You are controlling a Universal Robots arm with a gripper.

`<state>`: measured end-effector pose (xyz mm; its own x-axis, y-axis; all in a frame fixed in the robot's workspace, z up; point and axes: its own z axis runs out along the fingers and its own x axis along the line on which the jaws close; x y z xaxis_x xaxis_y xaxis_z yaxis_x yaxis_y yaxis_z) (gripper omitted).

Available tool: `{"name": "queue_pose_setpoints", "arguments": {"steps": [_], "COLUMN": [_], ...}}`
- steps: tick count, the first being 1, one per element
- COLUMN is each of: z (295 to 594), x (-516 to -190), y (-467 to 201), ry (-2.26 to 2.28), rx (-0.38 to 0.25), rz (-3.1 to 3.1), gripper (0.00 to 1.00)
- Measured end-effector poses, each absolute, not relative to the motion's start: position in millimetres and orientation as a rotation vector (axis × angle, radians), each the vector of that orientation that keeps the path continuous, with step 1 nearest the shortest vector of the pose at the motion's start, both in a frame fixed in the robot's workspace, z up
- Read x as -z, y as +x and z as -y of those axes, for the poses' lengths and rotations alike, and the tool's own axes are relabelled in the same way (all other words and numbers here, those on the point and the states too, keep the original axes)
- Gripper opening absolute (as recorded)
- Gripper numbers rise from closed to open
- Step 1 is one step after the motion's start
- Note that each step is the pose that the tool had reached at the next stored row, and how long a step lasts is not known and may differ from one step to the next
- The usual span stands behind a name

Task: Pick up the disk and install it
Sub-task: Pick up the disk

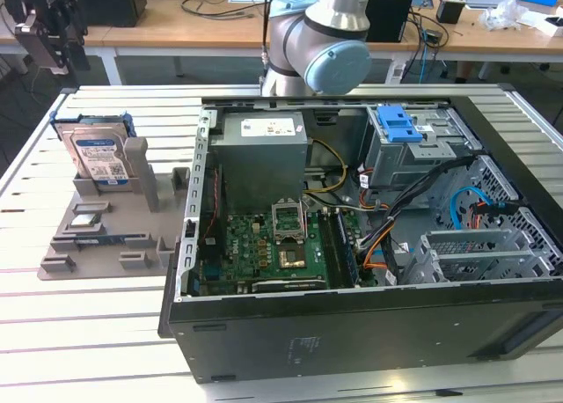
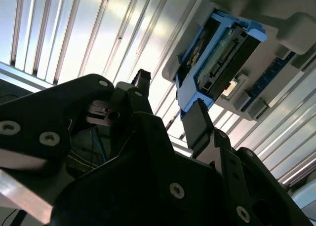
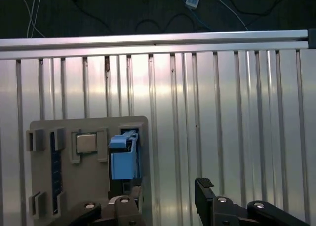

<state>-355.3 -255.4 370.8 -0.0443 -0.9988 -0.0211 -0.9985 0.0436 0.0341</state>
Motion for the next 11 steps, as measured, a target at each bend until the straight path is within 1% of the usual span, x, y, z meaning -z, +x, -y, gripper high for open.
{"name": "queue_pose_setpoints", "arguments": {"steps": [11], "z": [226], "x": [-370], "y": [-355], "ry": [2.178], "rx": [0.061], "rz": [2.251], "gripper": [0.54]}}
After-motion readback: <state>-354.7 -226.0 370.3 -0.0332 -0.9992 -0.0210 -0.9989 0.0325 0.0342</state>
